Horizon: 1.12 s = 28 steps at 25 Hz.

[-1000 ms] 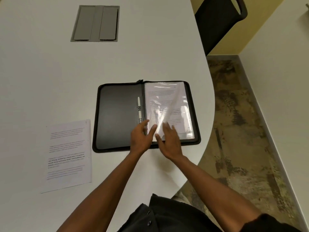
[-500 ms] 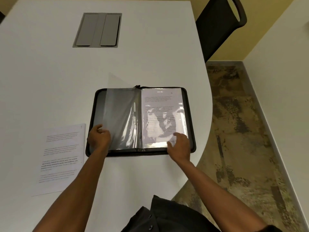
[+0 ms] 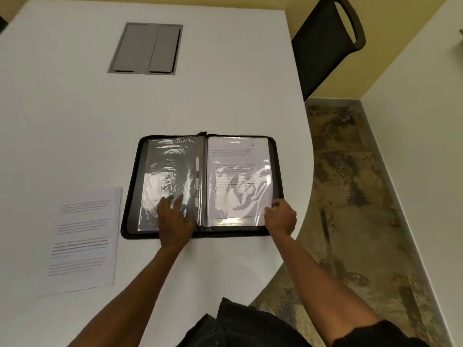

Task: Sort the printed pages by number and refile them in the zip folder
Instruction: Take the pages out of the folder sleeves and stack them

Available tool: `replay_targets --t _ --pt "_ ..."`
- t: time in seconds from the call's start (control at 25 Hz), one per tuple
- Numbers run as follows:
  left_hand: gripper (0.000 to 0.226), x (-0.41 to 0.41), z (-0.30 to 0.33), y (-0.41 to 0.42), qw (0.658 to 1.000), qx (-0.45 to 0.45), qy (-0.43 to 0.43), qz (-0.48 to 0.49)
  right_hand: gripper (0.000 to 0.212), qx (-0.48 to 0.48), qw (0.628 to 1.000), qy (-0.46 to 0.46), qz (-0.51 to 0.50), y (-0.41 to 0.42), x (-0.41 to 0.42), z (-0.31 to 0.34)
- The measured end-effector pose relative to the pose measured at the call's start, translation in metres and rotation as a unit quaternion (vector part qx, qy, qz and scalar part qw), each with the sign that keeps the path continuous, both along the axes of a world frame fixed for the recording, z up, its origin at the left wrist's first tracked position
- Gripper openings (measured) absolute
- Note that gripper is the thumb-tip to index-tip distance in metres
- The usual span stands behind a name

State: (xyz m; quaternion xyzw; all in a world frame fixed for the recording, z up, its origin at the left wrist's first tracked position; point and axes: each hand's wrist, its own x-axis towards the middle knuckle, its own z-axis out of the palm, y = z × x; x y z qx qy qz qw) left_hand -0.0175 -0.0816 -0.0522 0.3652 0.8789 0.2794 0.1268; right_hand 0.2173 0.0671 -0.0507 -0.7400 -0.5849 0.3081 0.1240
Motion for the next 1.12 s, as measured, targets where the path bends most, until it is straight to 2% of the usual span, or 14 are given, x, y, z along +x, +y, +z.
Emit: replay_targets --t 0.08,0.24,0.4,0.44,0.52,0.6,0.72,0.84,0.92,1.0,1.12 --pt "0.046 0.027 -0.004 0.008 0.996 0.01 -0.013 -0.09 0.013 0.02 1.0 -0.003 -0.018 -0.001 -0.001 0.006" --pt "0.042 0.057 0.0 0.021 0.987 0.011 -0.062 -0.147 0.02 0.082 0.996 -0.016 -0.011 -0.007 0.002 0.01" --pt "0.055 0.064 0.008 0.034 0.968 -0.043 -0.03 -0.246 0.025 0.132 0.991 0.03 0.002 -0.009 0.001 0.02" --pt "0.053 0.067 0.012 0.039 0.962 -0.051 -0.013 -0.269 0.026 0.128 0.99 0.058 0.004 -0.01 0.0 0.025" --pt "0.035 0.072 0.017 0.048 0.954 -0.04 0.013 -0.296 0.027 0.121 0.988 0.098 -0.002 -0.012 -0.005 0.034" --pt "0.02 0.073 0.019 0.053 0.953 -0.024 0.033 -0.301 0.03 0.126 0.985 0.117 -0.013 -0.014 -0.007 0.037" --pt "0.013 0.071 0.018 0.056 0.957 -0.02 0.039 -0.288 0.043 0.095 0.981 0.167 -0.012 -0.02 -0.007 0.038" --pt "0.01 0.069 0.025 0.058 0.973 -0.042 -0.008 -0.227 0.08 0.014 0.976 0.214 0.044 -0.037 -0.008 0.034" --pt "0.012 0.062 0.026 0.062 0.976 -0.061 -0.057 -0.203 0.099 -0.006 0.972 0.223 0.074 -0.049 -0.012 0.026" --pt "0.015 0.055 0.027 0.067 0.969 -0.079 -0.097 -0.212 0.097 -0.018 0.971 0.233 0.04 -0.051 -0.017 0.024" --pt "0.016 0.05 0.028 0.071 0.964 -0.081 -0.115 -0.226 0.07 -0.044 0.967 0.246 -0.051 -0.047 -0.029 0.029"
